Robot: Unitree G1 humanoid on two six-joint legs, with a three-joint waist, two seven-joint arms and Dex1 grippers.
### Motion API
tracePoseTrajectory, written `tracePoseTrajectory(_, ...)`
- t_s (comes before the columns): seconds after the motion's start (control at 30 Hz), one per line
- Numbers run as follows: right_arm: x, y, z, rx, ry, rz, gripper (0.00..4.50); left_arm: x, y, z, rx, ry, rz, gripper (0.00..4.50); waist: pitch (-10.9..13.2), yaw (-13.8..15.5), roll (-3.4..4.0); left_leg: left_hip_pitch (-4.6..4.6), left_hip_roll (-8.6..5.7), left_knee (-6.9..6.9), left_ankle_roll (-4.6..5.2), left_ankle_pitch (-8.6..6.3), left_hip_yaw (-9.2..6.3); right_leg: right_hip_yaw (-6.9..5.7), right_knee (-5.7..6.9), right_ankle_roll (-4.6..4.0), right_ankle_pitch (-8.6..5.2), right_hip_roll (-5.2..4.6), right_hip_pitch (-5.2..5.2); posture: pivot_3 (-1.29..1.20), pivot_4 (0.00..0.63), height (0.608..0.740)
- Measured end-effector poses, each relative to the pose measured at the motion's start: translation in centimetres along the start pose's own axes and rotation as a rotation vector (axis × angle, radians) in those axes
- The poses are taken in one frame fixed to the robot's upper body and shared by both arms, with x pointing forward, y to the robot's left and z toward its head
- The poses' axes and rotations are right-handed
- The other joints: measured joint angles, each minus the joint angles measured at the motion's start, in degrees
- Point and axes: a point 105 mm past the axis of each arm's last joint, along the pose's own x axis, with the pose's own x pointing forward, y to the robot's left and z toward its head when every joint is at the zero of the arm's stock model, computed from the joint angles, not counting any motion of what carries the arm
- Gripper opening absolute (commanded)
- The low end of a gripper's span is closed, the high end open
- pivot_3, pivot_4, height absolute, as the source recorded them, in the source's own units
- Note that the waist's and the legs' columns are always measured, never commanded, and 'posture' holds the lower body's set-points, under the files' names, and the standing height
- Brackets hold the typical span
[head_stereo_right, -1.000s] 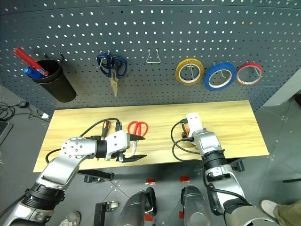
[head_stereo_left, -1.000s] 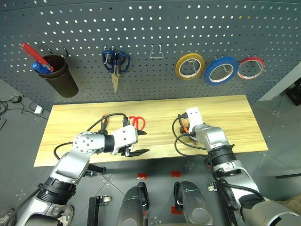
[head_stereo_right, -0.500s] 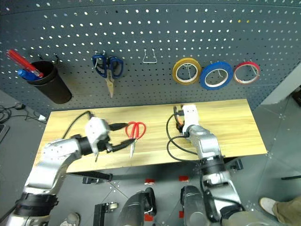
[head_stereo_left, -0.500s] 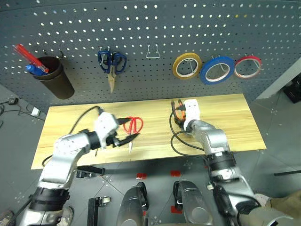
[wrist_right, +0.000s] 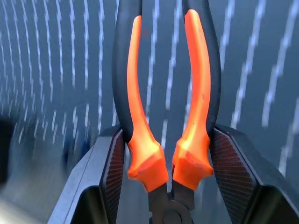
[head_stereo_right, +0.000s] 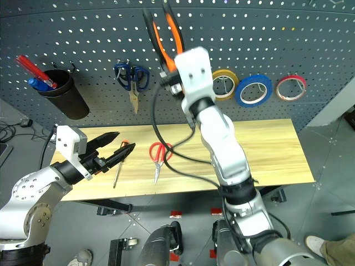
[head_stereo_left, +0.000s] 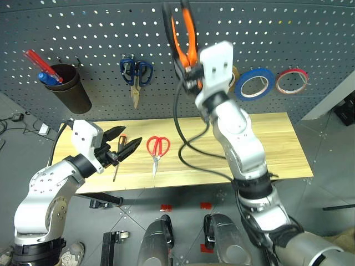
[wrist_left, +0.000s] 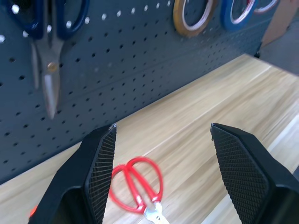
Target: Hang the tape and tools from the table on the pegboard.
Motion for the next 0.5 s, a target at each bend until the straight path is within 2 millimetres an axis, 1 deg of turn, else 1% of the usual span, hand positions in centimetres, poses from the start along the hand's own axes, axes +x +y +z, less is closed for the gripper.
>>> tracePoseTrajectory(0.03, 0.7, 0.1, 0.6, -0.017, -0.042, 0.004, 2.41, 0.2, 0.0, 0.5, 0.006, -0.006, -0.007, 3.38, -0.02, 0.07, -0.04, 0.02, 0.02, -0.01, -0.03, 0.01, 0.0, -0.01, 0.01, -0.02, 0.01, 0.02, 0.01, -0.14, 0.242, 0.74)
tracePoseTrajectory(0.1, 2.5, 0.5, 0.4, -0.053, -0.073, 0.015, 2.41, 1.1, 0.1, 1.9, 0.045, -0.01, -0.024, 3.38, -0.03, 0.36, -0.05, 0.02, 0.02, -0.03, -0.05, 0.03, 0.01, -0.01, 0.0, -0.04, 0.02, 0.03, 0.01, -0.13, 0.251, 0.74)
tracePoseTrajectory(0.17, 3.4, 0.6, -0.3, -0.077, -0.078, 0.01, 2.41, 1.7, 0.3, 2.9, 0.085, -0.013, -0.031, 3.38, -0.02, 0.56, -0.05, 0.02, 0.01, -0.01, -0.05, 0.02, 0.08, 0.05, -0.03, -0.05, 0.02, 0.02, 0.01, -0.12, 0.26, 0.74)
tracePoseTrajectory(0.23, 4.1, 0.4, -1.4, -0.088, -0.063, 0.001, 2.41, 2.4, 0.5, 3.7, 0.115, -0.025, -0.027, 3.38, 0.01, 0.85, -0.1, 0.01, 0.01, -0.04, -0.04, 0.02, 0.15, 0.12, -0.07, -0.06, 0.02, 0.02, -0.02, -0.11, 0.267, 0.74)
tracePoseTrajectory(0.4, 5.1, 0.2, -3.2, -0.123, -0.051, -0.008, 2.41, 3.6, 1.3, 4.4, 0.132, -0.025, -0.01, 3.38, 0.23, 1.06, -0.38, 0.01, 0.02, -0.12, -0.05, 0.02, 0.25, 0.21, -0.1, -0.11, -0.02, 0.02, -0.09, -0.09, 0.294, 0.74)
tracePoseTrajectory(0.5, 5.2, 0.0, -3.8, -0.149, -0.05, -0.01, 2.41, 4.1, 1.0, 4.2, 0.144, -0.015, -0.026, 3.38, 0.5, 1.16, -0.64, 0.01, 0.03, -0.14, -0.05, 0.02, 0.33, 0.3, -0.09, -0.13, -0.03, 0.02, -0.14, -0.08, 0.318, 0.74)
